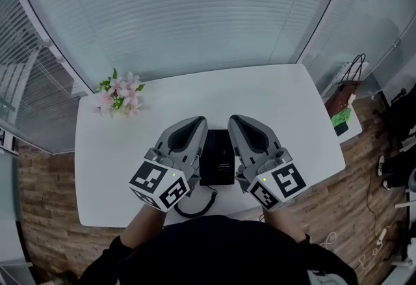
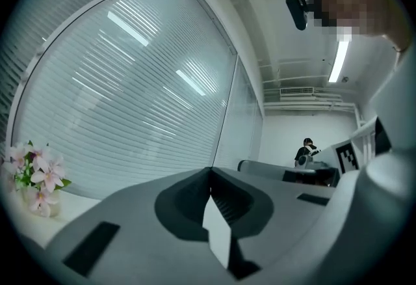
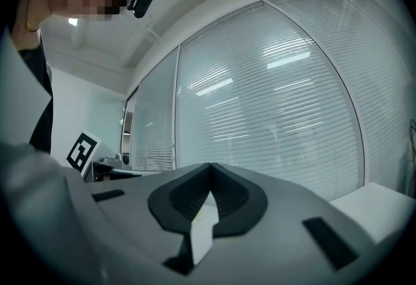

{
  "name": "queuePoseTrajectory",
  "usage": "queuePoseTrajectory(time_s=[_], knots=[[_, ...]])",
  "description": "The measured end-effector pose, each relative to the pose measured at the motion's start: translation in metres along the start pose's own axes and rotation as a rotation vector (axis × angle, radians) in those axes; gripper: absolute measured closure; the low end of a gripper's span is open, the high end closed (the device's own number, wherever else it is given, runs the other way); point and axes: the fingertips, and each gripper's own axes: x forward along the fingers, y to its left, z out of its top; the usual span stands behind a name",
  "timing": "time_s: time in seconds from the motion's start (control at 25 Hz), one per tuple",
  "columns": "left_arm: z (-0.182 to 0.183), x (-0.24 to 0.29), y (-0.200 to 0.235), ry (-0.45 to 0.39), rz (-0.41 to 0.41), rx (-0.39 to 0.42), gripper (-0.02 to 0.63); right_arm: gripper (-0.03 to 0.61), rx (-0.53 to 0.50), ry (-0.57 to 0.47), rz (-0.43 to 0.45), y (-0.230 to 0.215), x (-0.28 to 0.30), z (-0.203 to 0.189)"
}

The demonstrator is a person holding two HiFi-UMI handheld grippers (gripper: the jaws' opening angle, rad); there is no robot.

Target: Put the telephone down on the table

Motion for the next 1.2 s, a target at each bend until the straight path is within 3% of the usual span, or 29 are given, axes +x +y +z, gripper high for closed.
queuePoseTrajectory(time_s=[0.28, 0.8, 1.2], knots=[[0.002, -0.006, -0.007, 0.01, 0.01, 0.043, 0.601, 0.572, 0.007, -0.001, -0.016, -0.003, -0.006, -0.002], [0.0, -0.012, -0.008, 0.003, 0.018, 0.006, 0.601, 0.572, -0.007, -0.015, 0.011, 0.008, -0.01, 0.0], [0.003, -0.011, -0.012, -0.004, 0.013, 0.007, 0.601, 0.574, -0.025, -0.021, -0.015, 0.002, -0.014, 0.003]])
